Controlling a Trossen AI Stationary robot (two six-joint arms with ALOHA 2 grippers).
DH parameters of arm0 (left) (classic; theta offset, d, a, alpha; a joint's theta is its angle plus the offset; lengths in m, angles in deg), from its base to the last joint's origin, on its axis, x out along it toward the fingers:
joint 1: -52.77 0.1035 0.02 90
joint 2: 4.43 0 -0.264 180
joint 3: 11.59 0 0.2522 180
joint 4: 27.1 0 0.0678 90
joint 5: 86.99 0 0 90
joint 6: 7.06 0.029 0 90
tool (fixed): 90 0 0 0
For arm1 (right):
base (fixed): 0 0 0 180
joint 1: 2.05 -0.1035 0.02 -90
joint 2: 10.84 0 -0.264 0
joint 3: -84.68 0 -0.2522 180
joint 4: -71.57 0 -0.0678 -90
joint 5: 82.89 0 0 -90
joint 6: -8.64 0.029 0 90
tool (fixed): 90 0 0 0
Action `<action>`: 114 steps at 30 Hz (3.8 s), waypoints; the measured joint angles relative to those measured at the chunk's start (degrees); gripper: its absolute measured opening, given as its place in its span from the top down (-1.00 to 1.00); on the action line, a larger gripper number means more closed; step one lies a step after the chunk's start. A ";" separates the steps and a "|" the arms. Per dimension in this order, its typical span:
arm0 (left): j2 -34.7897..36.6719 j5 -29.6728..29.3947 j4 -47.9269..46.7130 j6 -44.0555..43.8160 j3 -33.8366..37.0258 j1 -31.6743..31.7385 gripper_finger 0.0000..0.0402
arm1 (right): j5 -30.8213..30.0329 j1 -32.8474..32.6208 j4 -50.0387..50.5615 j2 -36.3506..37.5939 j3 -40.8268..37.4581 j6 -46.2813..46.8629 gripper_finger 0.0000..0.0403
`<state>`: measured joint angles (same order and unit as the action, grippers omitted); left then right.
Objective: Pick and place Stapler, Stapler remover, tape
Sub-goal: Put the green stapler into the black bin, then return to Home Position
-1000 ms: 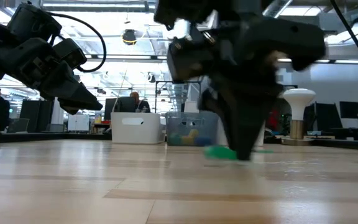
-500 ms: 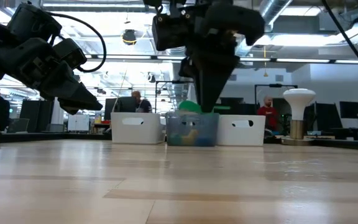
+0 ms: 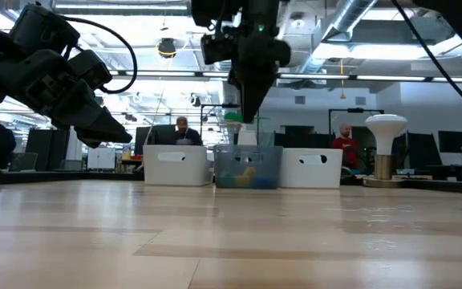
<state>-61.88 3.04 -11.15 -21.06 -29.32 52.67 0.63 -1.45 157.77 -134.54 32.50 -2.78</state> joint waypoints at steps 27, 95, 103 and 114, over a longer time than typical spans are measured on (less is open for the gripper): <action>-0.04 0.00 -0.15 2.14 0.00 0.00 0.19 | 8.04 21.98 -14.41 -0.35 -2.29 -2.89 0.72; 53.31 23.59 -9.20 -2.16 0.00 -0.37 0.19 | -17.56 -4.04 10.81 28.96 -3.76 24.09 -0.01; 56.24 18.99 -14.77 2.40 -0.40 -0.20 0.19 | -17.16 -15.32 -3.56 44.38 -14.92 24.36 -0.01; 55.74 19.61 -14.89 -1.55 -0.38 -0.20 0.19 | -9.88 -24.87 -50.83 74.87 -57.48 12.66 -0.02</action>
<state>-6.15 22.65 -26.04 -22.61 -29.70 52.48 -9.25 -26.32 106.94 -59.67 -24.98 9.87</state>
